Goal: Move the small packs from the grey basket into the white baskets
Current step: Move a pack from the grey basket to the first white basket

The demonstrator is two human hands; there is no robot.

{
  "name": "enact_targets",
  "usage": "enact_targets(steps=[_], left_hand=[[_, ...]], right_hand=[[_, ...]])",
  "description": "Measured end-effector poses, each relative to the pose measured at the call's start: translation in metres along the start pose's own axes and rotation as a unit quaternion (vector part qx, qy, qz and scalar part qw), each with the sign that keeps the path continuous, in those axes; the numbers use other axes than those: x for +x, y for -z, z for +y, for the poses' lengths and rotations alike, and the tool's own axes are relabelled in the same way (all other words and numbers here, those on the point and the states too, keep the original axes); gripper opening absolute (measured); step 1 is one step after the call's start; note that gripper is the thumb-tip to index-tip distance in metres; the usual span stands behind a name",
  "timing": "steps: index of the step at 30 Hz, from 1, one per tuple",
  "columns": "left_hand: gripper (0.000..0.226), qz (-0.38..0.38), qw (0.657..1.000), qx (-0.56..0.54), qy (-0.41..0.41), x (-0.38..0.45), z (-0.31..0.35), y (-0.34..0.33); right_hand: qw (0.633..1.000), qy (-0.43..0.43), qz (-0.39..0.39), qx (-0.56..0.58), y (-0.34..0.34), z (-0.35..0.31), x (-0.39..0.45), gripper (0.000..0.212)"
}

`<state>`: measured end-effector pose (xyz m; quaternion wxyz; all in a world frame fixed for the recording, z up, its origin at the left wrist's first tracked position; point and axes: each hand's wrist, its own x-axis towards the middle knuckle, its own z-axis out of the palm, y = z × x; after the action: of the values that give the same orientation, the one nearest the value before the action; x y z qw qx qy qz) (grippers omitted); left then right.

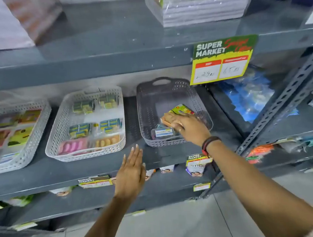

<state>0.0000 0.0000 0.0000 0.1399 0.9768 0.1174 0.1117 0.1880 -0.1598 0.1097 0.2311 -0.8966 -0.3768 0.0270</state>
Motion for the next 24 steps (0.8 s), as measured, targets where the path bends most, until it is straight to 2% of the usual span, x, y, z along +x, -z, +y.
enact_targets(steps=[3,6,8,17,24], left_hand=[[0.053,-0.005,1.000,0.024,0.016,0.012,-0.002,-0.009],[0.055,-0.016,0.999,0.025,0.030,0.022,-0.006,-0.019],[0.055,-0.013,0.999,0.032,0.032,0.025,-0.009,-0.025],[0.053,-0.014,0.998,0.052,0.037,0.027,-0.007,-0.032],[0.057,-0.032,0.997,0.044,0.049,0.028,-0.005,-0.028]], right_hand=[[0.995,-0.007,-0.094,0.012,-0.014,0.004,0.029,0.024],[0.986,-0.028,-0.163,-0.009,-0.024,0.002,0.045,0.034],[0.983,-0.022,-0.182,-0.012,-0.027,0.002,0.048,0.042],[0.982,-0.029,-0.185,-0.025,-0.039,0.009,0.058,0.054],[0.983,-0.072,-0.155,0.060,-0.026,0.008,0.056,0.062]])
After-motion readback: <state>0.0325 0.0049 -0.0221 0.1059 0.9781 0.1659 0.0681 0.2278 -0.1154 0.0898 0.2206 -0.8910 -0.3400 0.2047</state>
